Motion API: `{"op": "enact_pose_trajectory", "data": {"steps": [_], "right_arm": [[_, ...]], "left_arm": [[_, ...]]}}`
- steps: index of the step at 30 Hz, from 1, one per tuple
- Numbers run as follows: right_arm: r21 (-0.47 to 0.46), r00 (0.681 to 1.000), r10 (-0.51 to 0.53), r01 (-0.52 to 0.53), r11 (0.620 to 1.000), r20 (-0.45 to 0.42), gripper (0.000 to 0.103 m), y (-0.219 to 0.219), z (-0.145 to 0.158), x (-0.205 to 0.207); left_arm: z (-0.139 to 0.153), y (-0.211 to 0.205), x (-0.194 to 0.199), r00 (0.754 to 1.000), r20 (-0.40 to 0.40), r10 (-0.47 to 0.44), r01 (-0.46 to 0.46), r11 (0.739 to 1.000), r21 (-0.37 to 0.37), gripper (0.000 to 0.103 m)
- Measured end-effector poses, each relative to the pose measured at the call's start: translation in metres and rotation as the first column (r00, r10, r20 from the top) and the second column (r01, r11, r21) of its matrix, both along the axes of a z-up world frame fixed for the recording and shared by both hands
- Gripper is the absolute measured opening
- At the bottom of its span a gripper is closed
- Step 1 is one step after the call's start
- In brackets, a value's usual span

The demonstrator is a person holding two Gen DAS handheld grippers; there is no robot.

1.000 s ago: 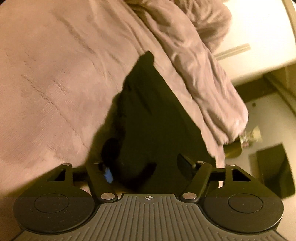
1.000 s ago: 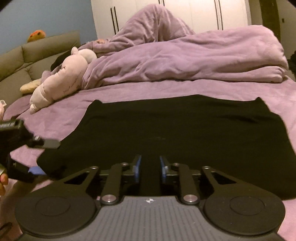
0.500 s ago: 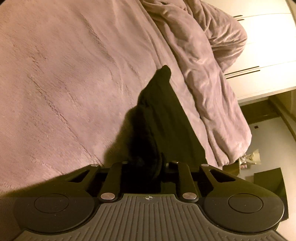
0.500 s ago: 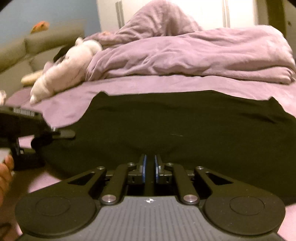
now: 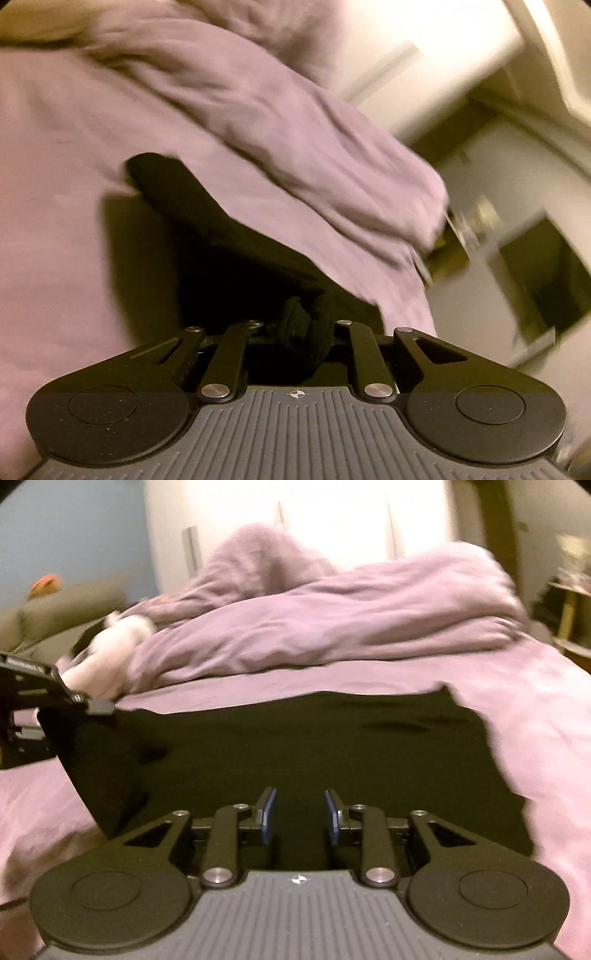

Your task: Fold small clothes

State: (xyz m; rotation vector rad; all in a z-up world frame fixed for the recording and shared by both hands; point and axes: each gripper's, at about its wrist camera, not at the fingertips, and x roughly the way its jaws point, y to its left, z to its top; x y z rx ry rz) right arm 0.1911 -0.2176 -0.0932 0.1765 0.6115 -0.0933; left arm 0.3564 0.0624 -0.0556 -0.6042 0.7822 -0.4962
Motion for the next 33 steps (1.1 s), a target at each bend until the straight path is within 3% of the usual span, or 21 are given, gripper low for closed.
{"op": "enact_pose_trajectory", "data": {"steps": [5, 6, 7, 8, 10, 14, 17, 19, 21, 24, 27, 31, 33], "right_arm": [[0.027, 0.993, -0.115, 0.115, 0.993, -0.01, 0.027, -0.047, 0.002, -0.024], [0.036, 0.991, -0.132, 0.132, 0.991, -0.014, 0.027, -0.054, 0.002, -0.027], [0.044, 0.99, -0.138, 0.139, 0.989, -0.02, 0.027, -0.06, 0.0, -0.029], [0.046, 0.99, -0.142, 0.143, 0.989, -0.026, 0.027, -0.064, -0.002, -0.03], [0.046, 0.989, -0.143, 0.145, 0.988, -0.041, 0.027, -0.071, -0.004, -0.03], [0.122, 0.99, -0.132, 0.138, 0.983, -0.054, 0.027, -0.085, -0.008, -0.031], [0.188, 0.994, -0.109, 0.113, 0.976, -0.027, 0.036, -0.088, -0.005, -0.024], [0.26, 0.996, -0.089, 0.089, 0.962, -0.013, 0.051, -0.09, -0.004, -0.013], [0.373, 0.999, -0.03, 0.032, 0.927, -0.012, 0.063, -0.093, -0.007, 0.005], [0.523, 0.998, 0.044, -0.019, 0.852, -0.035, 0.07, -0.095, -0.02, 0.035], [0.604, 0.994, 0.08, -0.022, 0.797, -0.069, 0.07, -0.094, -0.031, 0.06], [0.577, 0.986, 0.132, -0.051, 0.815, -0.099, 0.069, -0.078, -0.037, 0.081], [0.547, 0.984, 0.154, -0.079, 0.833, -0.093, 0.054, -0.07, -0.036, 0.087]], "left_arm": [[-0.017, -0.102, -0.002, 0.981, -0.001, -0.192, 0.191, 0.976, 0.102, 0.018], [-0.025, -0.114, -0.002, 0.976, -0.012, -0.219, 0.219, 0.969, 0.116, 0.021], [-0.033, -0.125, -0.004, 0.969, -0.029, -0.246, 0.247, 0.96, 0.135, 0.033], [-0.043, -0.132, -0.005, 0.966, -0.069, -0.247, 0.255, 0.956, 0.146, 0.035], [-0.048, -0.126, -0.014, 0.965, -0.089, -0.246, 0.254, 0.961, 0.106, 0.036], [-0.026, -0.084, -0.048, 0.982, -0.007, -0.188, 0.188, 0.978, 0.088, 0.049], [-0.016, -0.047, -0.064, 0.998, 0.033, -0.058, 0.052, 0.986, 0.161, 0.054], [-0.018, -0.033, -0.065, 0.999, 0.036, 0.01, -0.019, 0.966, 0.259, 0.055], [-0.029, -0.022, -0.059, 0.998, -0.02, 0.054, -0.045, 0.952, 0.302, 0.055], [-0.043, -0.019, -0.056, 0.992, -0.09, 0.087, -0.058, 0.959, 0.278, 0.057], [-0.049, -0.02, -0.051, 0.992, -0.083, 0.09, -0.063, 0.957, 0.285, 0.068], [-0.058, -0.016, -0.049, 0.991, -0.098, 0.091, -0.061, 0.96, 0.273, 0.07], [-0.059, -0.014, -0.052, 0.991, -0.095, 0.092, -0.063, 0.96, 0.272, 0.07]]}}
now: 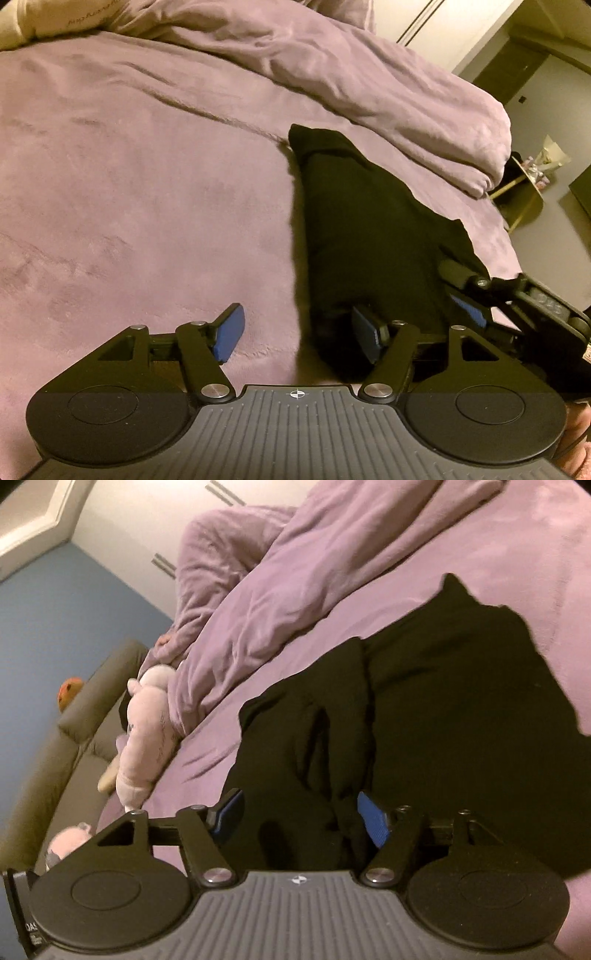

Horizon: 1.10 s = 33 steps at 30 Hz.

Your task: Fold small clothes

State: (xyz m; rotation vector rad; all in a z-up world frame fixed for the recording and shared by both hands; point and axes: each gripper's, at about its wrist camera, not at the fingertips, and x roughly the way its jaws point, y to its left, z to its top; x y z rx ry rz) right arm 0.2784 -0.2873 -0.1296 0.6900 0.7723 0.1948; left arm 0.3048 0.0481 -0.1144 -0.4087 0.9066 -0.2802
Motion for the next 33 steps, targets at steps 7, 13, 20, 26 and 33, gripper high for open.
{"op": "enact_pose_trajectory", "data": {"steps": [7, 13, 20, 26, 33], "right_arm": [[-0.155, 0.999, 0.048, -0.044, 0.987, 0.022, 0.013, 0.014, 0.011, 0.006], [-0.282, 0.995, 0.076, -0.055, 0.958, 0.062, 0.005, 0.022, 0.025, -0.002], [-0.295, 0.996, 0.072, -0.053, 0.954, 0.054, 0.005, 0.019, 0.026, -0.005], [-0.336, 0.996, 0.073, -0.051, 0.94, 0.053, 0.005, 0.024, 0.026, -0.006], [-0.374, 0.996, 0.081, -0.057, 0.926, 0.049, 0.005, 0.028, 0.027, -0.007]], "left_arm": [[0.004, -0.005, -0.004, 1.0, 0.002, -0.006, 0.006, 1.0, 0.012, 0.074], [0.004, -0.015, -0.004, 1.0, -0.001, 0.004, -0.004, 0.998, 0.067, 0.076], [0.004, -0.014, -0.004, 1.0, -0.002, 0.012, -0.011, 0.998, 0.066, 0.077], [0.004, -0.01, -0.002, 1.0, -0.012, 0.021, -0.021, 0.998, 0.053, 0.077], [0.005, -0.009, -0.002, 1.0, -0.016, 0.026, -0.025, 0.998, 0.053, 0.078]]}}
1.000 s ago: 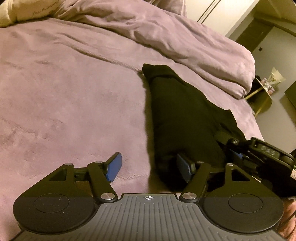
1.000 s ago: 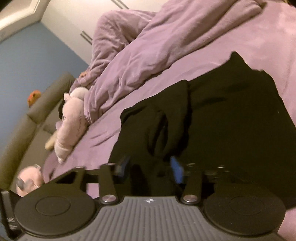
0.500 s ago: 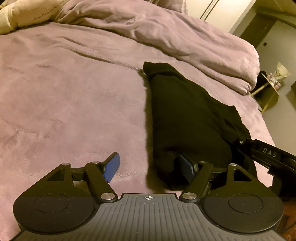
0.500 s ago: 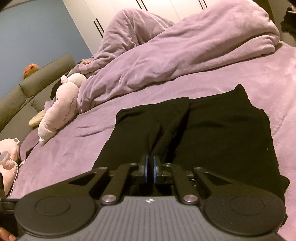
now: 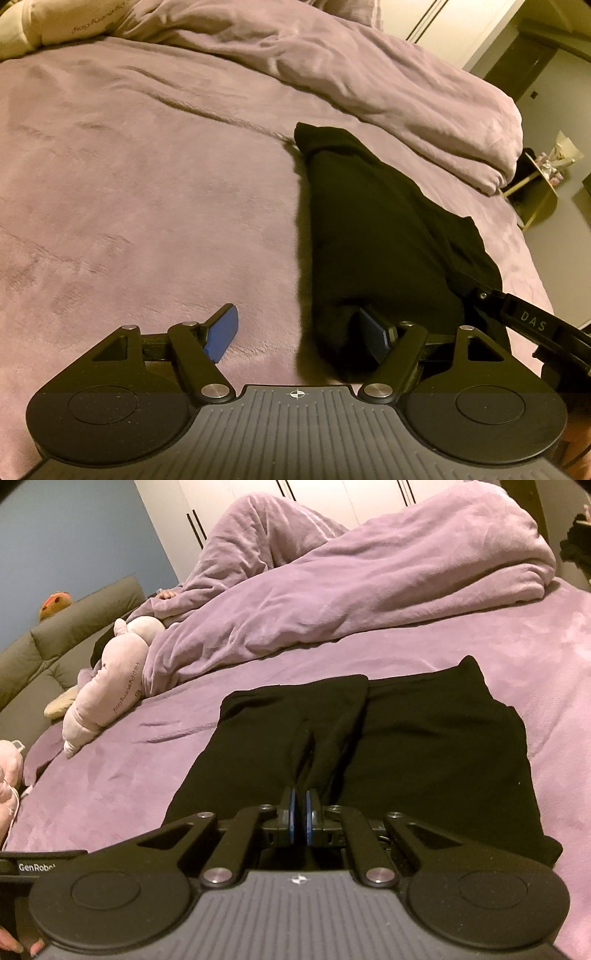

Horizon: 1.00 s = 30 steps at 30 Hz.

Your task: Fold small clothes

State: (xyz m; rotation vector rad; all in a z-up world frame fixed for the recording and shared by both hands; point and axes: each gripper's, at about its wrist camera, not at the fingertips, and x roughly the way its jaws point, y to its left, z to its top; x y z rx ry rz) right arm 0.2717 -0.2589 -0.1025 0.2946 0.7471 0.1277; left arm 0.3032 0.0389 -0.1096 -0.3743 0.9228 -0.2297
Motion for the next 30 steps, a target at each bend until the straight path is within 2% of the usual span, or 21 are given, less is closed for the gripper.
{"op": "enact_pose_trajectory", "data": {"steps": [7, 10, 12, 13, 15, 17, 18, 19, 21, 25, 28, 29, 30], "right_arm": [[-0.073, 0.999, -0.02, 0.022, 0.997, 0.04, 0.004, -0.002, 0.01, -0.008], [-0.169, 0.991, -0.097, 0.112, 0.979, 0.093, 0.0, -0.014, 0.019, -0.023], [-0.183, 0.984, -0.148, 0.164, 0.969, 0.098, 0.0, -0.031, 0.023, -0.033], [-0.16, 0.985, -0.153, 0.164, 0.973, 0.079, 0.0, -0.04, 0.022, -0.035], [-0.01, 0.991, -0.128, 0.128, 0.992, 0.04, 0.0, -0.056, 0.018, -0.036], [0.078, 0.994, -0.105, 0.104, 0.991, 0.001, 0.005, -0.058, 0.014, -0.031], [0.119, 0.997, -0.076, 0.077, 0.99, -0.008, 0.015, -0.058, 0.01, -0.027], [0.164, 0.998, -0.066, 0.067, 0.984, -0.013, 0.031, -0.058, 0.007, -0.023], [0.216, 0.998, -0.051, 0.056, 0.975, -0.025, 0.048, -0.057, -0.001, -0.013], [0.321, 0.997, -0.016, 0.038, 0.946, -0.069, 0.052, -0.05, -0.017, 0.006], [0.341, 0.997, 0.007, 0.02, 0.94, -0.08, 0.051, -0.04, -0.023, 0.017], [0.332, 0.997, 0.012, 0.013, 0.943, -0.073, 0.05, -0.036, -0.023, 0.018], [0.312, 0.998, 0.026, -0.005, 0.95, -0.065, 0.039, -0.031, -0.022, 0.021]], "left_arm": [[0.003, 0.002, 0.0, 1.0, -0.001, -0.007, 0.007, 1.0, 0.007, 0.08], [0.006, 0.0, 0.0, 1.0, 0.003, -0.016, 0.016, 0.999, 0.028, 0.08], [0.005, -0.002, 0.001, 1.0, 0.007, -0.03, 0.029, 0.999, 0.026, 0.08], [0.005, -0.004, 0.002, 1.0, 0.006, -0.022, 0.022, 0.999, 0.028, 0.08], [0.004, -0.007, 0.003, 1.0, 0.002, -0.015, 0.015, 1.0, 0.018, 0.08], [0.005, -0.01, 0.001, 1.0, 0.001, -0.012, 0.012, 1.0, 0.022, 0.08], [0.006, -0.011, 0.001, 1.0, 0.001, -0.011, 0.011, 0.999, 0.03, 0.08], [0.007, -0.011, 0.0, 1.0, -0.002, -0.013, 0.013, 0.999, 0.038, 0.08], [0.012, -0.01, -0.002, 1.0, 0.001, -0.012, 0.012, 0.999, 0.043, 0.08], [0.019, -0.004, -0.002, 1.0, 0.029, 0.008, -0.011, 0.995, 0.096, 0.081], [0.016, -0.002, 0.003, 0.999, 0.012, 0.032, -0.033, 0.992, 0.118, 0.081], [0.014, -0.001, 0.004, 0.999, 0.005, 0.033, -0.034, 0.993, 0.117, 0.081], [0.013, -0.003, 0.005, 1.0, 0.0, 0.031, -0.03, 0.992, 0.12, 0.081]]}}
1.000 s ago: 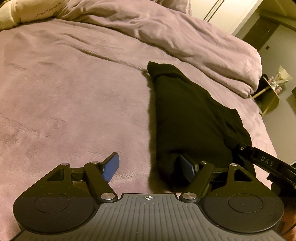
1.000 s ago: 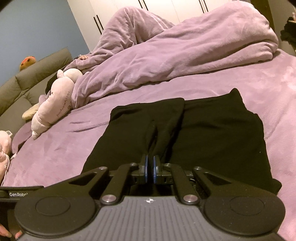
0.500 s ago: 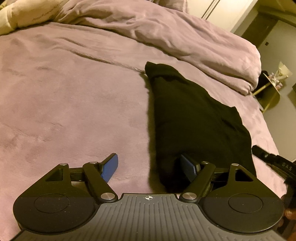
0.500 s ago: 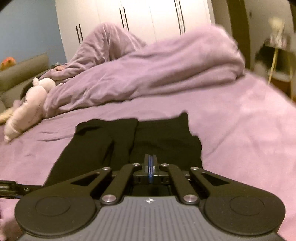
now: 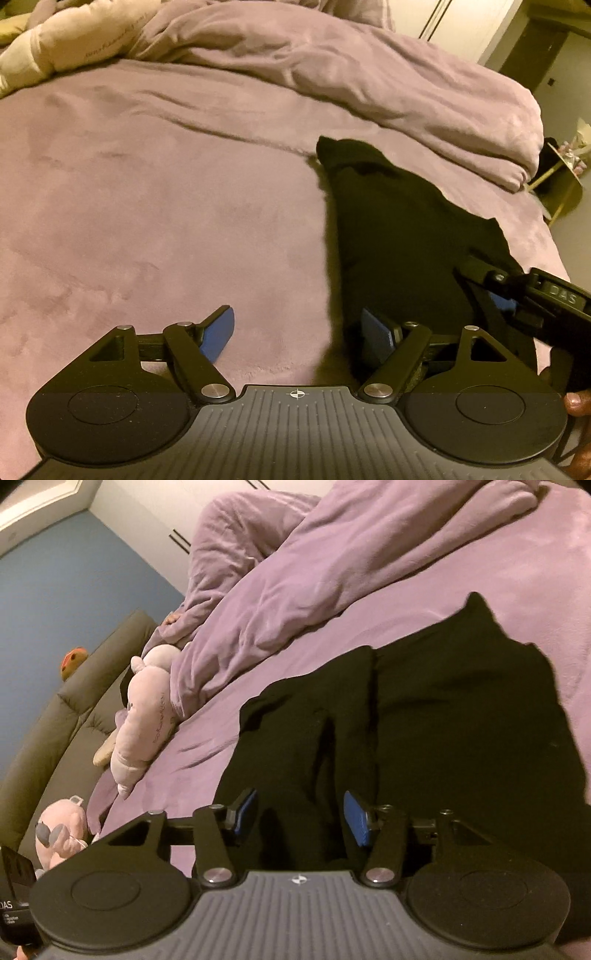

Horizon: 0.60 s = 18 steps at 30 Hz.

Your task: Fold small clothes

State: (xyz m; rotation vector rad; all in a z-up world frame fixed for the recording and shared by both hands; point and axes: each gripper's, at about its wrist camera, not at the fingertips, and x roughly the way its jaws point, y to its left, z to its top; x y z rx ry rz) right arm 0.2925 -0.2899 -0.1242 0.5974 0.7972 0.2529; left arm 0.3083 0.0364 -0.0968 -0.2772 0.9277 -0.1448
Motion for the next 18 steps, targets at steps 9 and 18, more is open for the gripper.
{"op": "enact_pose_trajectory", "data": {"steps": [9, 18], "right_arm": [[-0.36, 0.991, 0.069, -0.025, 0.933, 0.112, 0.006, 0.034, 0.035, -0.009], [-0.523, 0.975, -0.072, 0.175, 0.834, 0.211, 0.001, -0.005, 0.064, -0.048]], "left_arm": [[0.0, -0.011, 0.001, 1.0, -0.007, -0.004, 0.004, 0.998, 0.056, 0.088], [0.005, -0.022, 0.001, 0.999, -0.027, -0.017, 0.02, 0.995, 0.094, 0.088]]}}
